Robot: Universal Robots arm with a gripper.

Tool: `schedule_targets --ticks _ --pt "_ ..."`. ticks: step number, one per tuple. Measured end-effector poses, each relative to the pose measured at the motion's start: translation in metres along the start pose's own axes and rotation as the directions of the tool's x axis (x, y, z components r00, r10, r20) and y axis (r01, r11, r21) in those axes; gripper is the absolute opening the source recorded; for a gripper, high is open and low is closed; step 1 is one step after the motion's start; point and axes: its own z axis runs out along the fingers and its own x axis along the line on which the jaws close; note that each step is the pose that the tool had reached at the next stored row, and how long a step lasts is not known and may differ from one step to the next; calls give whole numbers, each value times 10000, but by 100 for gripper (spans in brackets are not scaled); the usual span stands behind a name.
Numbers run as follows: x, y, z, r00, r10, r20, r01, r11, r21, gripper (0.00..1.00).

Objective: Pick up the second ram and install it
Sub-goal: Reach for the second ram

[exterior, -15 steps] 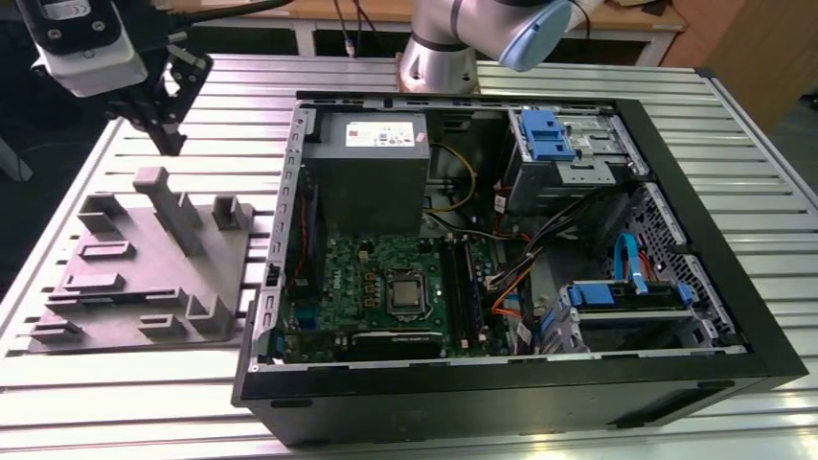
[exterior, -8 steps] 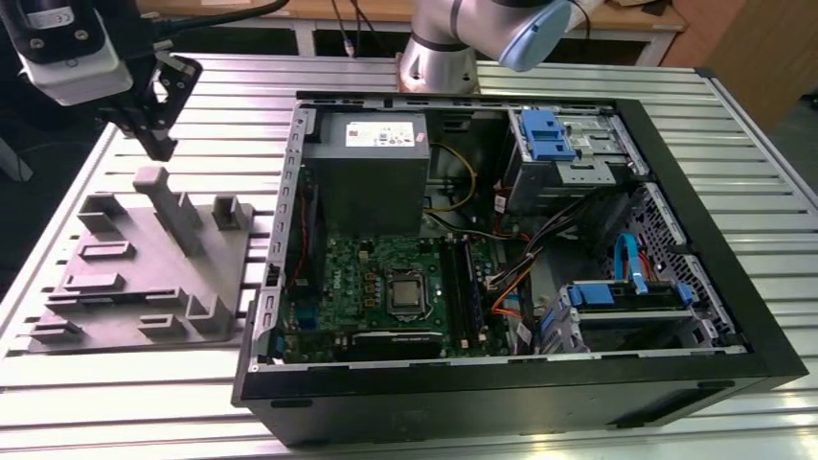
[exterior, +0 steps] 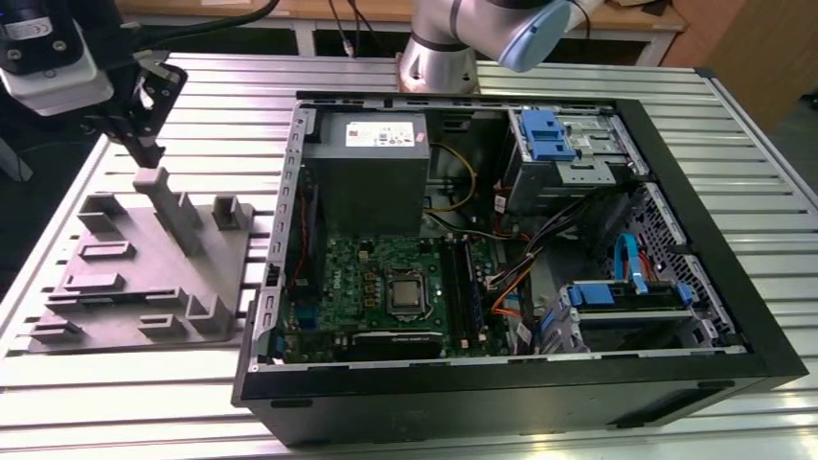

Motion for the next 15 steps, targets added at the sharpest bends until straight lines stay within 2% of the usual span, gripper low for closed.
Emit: schedule_targets --ticks 15 --pt "258 -92 81 10000 0 1 0 10000 -1 10"
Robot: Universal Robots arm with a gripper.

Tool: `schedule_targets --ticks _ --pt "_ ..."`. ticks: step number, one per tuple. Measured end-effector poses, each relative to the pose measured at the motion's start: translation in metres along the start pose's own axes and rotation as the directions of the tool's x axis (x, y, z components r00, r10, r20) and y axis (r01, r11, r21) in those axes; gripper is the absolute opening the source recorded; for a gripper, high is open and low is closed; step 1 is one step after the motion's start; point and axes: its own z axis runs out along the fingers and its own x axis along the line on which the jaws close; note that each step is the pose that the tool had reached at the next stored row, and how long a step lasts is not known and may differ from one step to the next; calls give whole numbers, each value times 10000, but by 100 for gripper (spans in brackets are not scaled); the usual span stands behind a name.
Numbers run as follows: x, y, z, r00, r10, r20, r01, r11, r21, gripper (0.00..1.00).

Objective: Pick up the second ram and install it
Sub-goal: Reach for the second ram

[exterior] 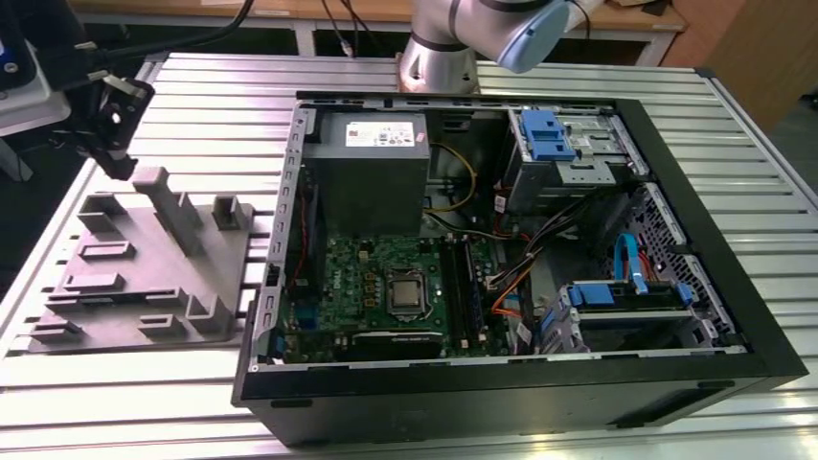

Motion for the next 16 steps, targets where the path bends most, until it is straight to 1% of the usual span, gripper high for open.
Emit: schedule_targets --ticks 9,10,16 --pt "128 -53 53 10000 0 -1 0 10000 1 10" --pt "155 -67 66 10000 0 0 0 10000 0 10" --pt "217 -108 98 10000 0 -1 0 10000 1 10"
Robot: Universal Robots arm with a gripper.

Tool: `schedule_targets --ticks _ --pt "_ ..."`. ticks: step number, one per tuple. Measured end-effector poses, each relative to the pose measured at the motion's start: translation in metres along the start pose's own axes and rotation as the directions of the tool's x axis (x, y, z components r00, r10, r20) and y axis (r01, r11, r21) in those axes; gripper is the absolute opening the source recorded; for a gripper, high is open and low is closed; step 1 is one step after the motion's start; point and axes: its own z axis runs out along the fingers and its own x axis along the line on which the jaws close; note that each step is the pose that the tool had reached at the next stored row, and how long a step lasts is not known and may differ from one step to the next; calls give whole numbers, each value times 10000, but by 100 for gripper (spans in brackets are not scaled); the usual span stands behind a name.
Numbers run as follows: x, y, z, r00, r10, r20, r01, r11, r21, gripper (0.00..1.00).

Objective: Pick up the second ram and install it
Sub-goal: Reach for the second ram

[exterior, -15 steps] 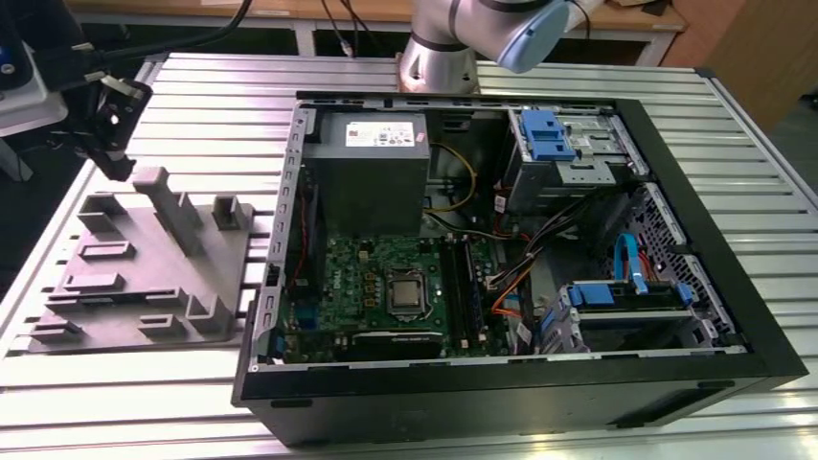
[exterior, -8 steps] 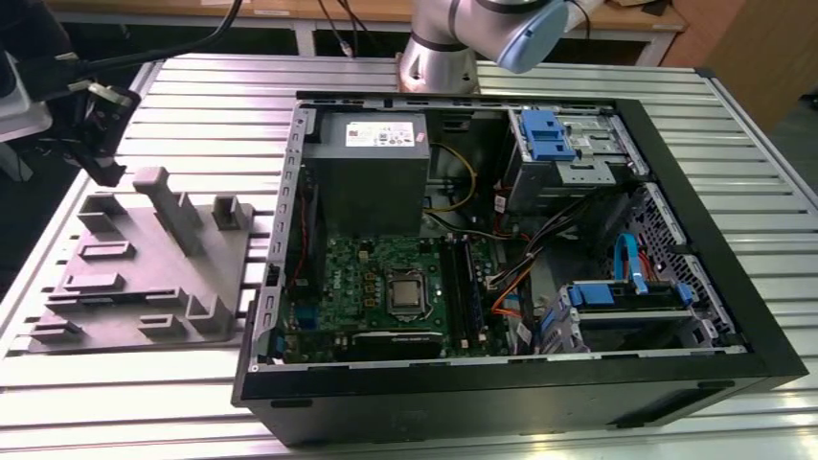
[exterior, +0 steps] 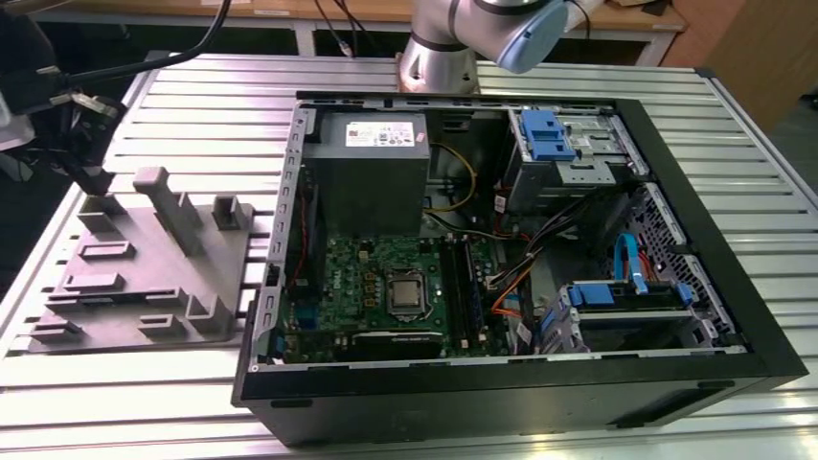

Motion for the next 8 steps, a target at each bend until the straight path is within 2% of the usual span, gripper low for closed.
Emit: schedule_targets --ticks 8 --pt "68 -74 38 10000 0 0 0 10000 0 10"
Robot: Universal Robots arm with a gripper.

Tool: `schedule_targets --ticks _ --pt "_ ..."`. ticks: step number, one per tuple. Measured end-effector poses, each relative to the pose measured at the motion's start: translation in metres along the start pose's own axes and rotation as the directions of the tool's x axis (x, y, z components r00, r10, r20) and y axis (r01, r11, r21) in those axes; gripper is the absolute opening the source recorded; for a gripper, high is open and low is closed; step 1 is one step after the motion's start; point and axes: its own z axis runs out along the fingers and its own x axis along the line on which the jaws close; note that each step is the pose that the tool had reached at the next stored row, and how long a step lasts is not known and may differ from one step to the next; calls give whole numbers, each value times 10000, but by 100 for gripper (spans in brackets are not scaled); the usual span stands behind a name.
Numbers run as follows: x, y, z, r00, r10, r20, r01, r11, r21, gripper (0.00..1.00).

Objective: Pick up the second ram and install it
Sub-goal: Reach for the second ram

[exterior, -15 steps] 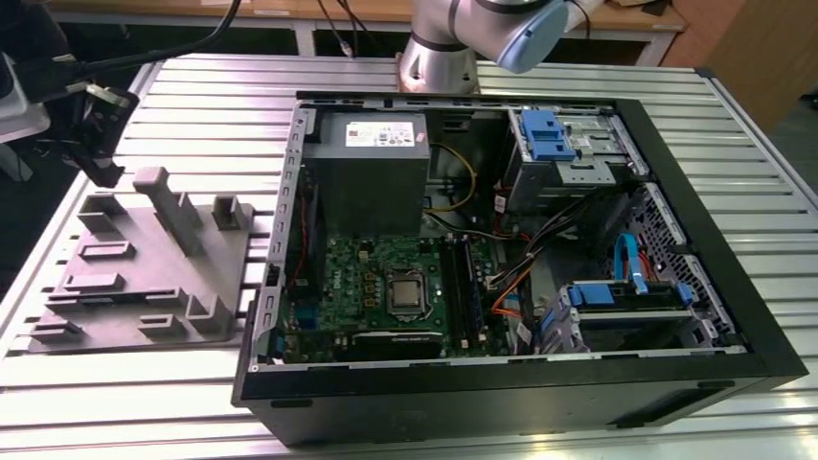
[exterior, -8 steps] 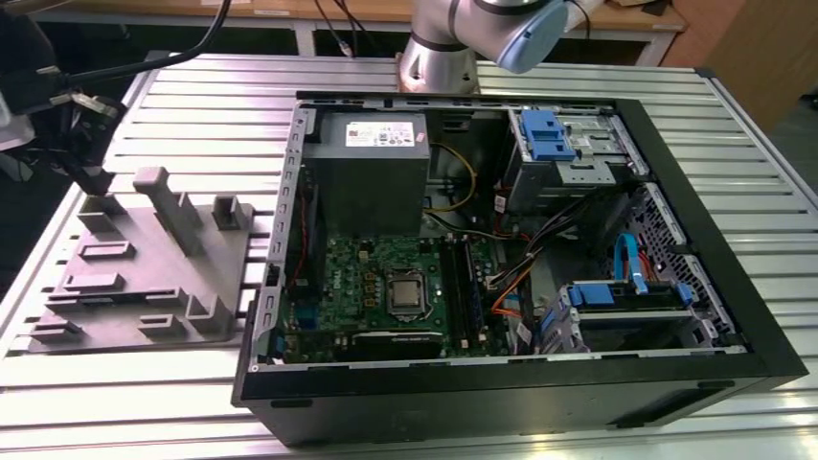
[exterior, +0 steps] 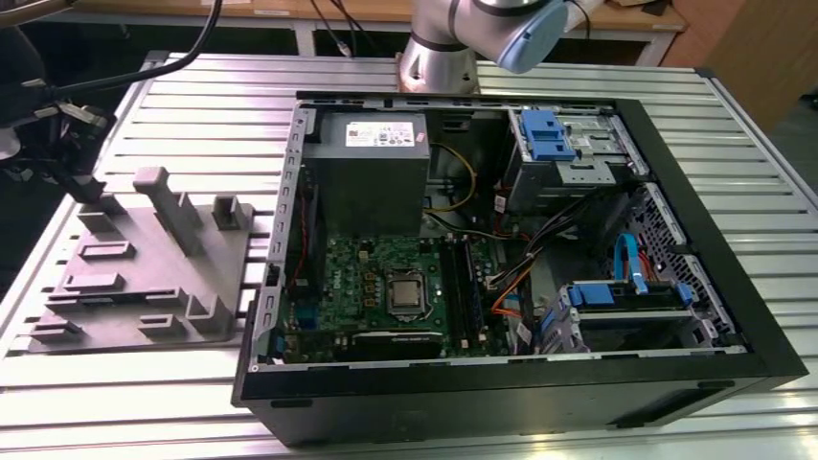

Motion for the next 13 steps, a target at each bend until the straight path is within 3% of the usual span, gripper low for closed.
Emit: schedule_targets --ticks 13 --pt "103 -78 116 10000 0 -2 0 10000 0 10"
